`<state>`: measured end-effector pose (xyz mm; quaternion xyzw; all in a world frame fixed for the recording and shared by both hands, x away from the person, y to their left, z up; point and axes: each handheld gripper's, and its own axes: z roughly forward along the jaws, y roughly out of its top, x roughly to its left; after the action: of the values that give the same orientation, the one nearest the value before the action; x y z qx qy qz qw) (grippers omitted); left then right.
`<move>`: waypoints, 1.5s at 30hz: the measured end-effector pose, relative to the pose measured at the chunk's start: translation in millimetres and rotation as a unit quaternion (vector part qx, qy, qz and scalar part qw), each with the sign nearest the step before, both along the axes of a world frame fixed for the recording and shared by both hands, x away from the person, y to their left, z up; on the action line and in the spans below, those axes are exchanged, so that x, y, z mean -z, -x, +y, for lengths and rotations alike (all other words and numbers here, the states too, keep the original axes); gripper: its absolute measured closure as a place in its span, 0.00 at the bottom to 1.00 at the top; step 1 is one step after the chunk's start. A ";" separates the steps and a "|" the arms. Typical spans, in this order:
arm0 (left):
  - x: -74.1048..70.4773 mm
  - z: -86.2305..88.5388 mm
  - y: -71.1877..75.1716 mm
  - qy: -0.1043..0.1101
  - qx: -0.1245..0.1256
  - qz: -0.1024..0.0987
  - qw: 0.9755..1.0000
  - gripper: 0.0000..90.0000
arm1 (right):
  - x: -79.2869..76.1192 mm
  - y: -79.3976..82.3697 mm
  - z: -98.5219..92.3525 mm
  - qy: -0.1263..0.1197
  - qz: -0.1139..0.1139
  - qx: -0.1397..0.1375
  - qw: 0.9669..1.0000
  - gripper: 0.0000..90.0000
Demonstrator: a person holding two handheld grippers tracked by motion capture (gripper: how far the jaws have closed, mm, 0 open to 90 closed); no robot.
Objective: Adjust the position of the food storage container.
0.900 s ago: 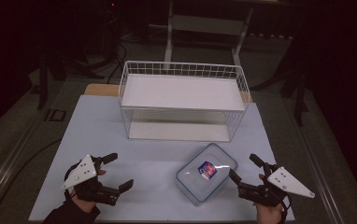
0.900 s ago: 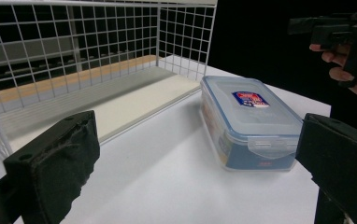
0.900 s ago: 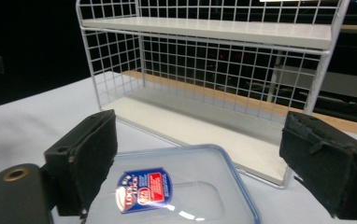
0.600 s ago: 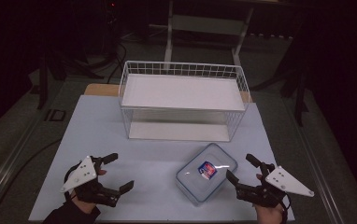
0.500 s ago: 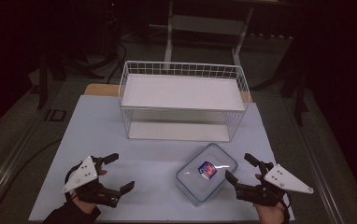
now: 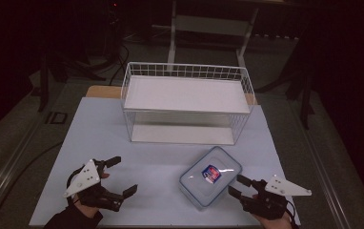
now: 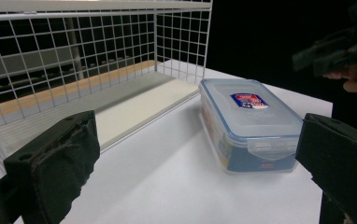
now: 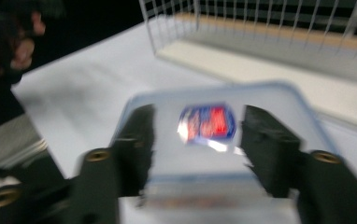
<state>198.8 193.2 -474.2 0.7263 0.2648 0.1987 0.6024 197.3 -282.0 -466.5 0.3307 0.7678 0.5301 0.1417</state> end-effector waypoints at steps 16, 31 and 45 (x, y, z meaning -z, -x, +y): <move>2.3 -1.9 -2.2 -0.003 0.000 0.004 1.000 0.00 | 35.8 2.5 19.3 0.099 0.068 -0.080 0.990 1.00; 2.0 -3.1 -1.9 -0.004 0.003 0.005 1.000 0.00 | 44.6 -6.3 41.0 0.131 0.083 -0.110 0.982 1.00; 3.5 -2.1 -2.6 -0.005 0.006 0.009 1.000 0.00 | 42.0 -21.2 74.3 0.135 0.060 -0.142 0.979 1.00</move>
<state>201.4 191.1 -477.7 0.7325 0.2651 0.1902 0.5975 218.5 -207.7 -508.5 0.2273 0.8786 0.4155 0.0614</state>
